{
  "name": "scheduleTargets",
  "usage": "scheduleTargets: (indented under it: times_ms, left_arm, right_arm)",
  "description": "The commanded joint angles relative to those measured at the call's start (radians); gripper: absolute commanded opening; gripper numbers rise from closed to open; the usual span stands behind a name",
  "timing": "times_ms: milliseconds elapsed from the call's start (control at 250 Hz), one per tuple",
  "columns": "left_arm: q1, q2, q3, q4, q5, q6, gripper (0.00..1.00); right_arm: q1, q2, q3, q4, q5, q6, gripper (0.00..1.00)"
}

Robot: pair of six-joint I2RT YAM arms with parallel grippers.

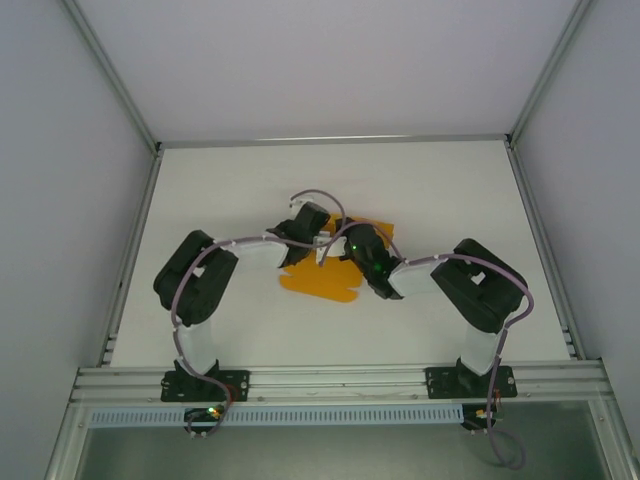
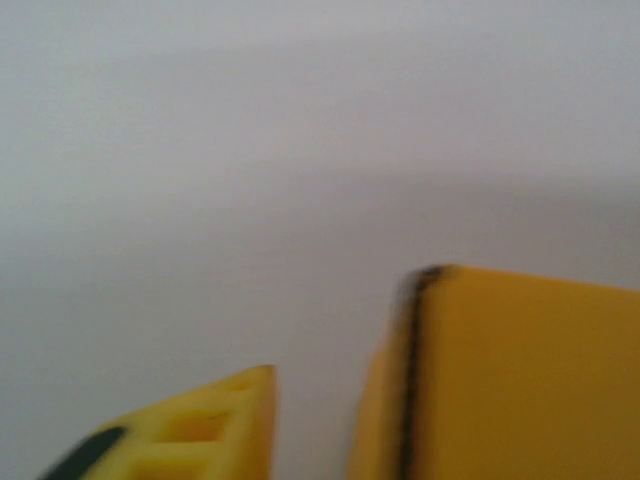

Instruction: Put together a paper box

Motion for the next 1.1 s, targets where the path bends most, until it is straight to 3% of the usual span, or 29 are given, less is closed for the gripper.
scheduleTargets:
  times_ms: [0,52,136,208,276,351,519,663,811,1098]
  left_arm:
    - [0.052,-0.042,-0.162,0.137,0.036,0.081,0.5]
    - [0.071,-0.087,-0.209,0.212,0.169,0.099,0.61]
    - [0.103,-0.153,-0.278,0.316,0.359,0.087,0.68]
    - [0.127,-0.206,-0.319,0.378,0.493,0.079,0.82]
    - [0.131,-0.255,-0.349,0.405,0.575,0.089,0.94]
    - [0.134,-0.301,-0.364,0.411,0.659,0.11,1.0]
    - [0.152,-0.345,-0.38,0.398,0.656,0.105,1.0]
    - [0.201,-0.3,-0.306,0.264,0.621,0.135,0.8]
    - [0.208,-0.239,-0.245,0.236,0.674,0.167,0.65]
    - [0.209,-0.098,-0.146,0.26,0.717,0.164,0.55]
  right_arm:
    - [-0.007,0.006,-0.002,-0.062,0.079,0.074,0.0]
    - [-0.007,0.007,0.001,-0.064,0.08,0.08,0.0]
    - [-0.006,0.017,0.009,-0.058,0.091,0.073,0.0]
    - [-0.006,0.023,0.012,-0.052,0.098,0.067,0.0]
    - [-0.005,0.021,0.015,-0.051,0.099,0.065,0.0]
    - [-0.003,0.015,0.012,-0.047,0.095,0.066,0.0]
    - [0.001,0.012,0.012,-0.047,0.093,0.068,0.0]
    - [0.003,0.015,0.011,-0.044,0.091,0.064,0.0]
    - [0.003,0.019,0.016,-0.045,0.092,0.062,0.0]
    - [0.003,0.034,0.027,-0.043,0.096,0.065,0.0]
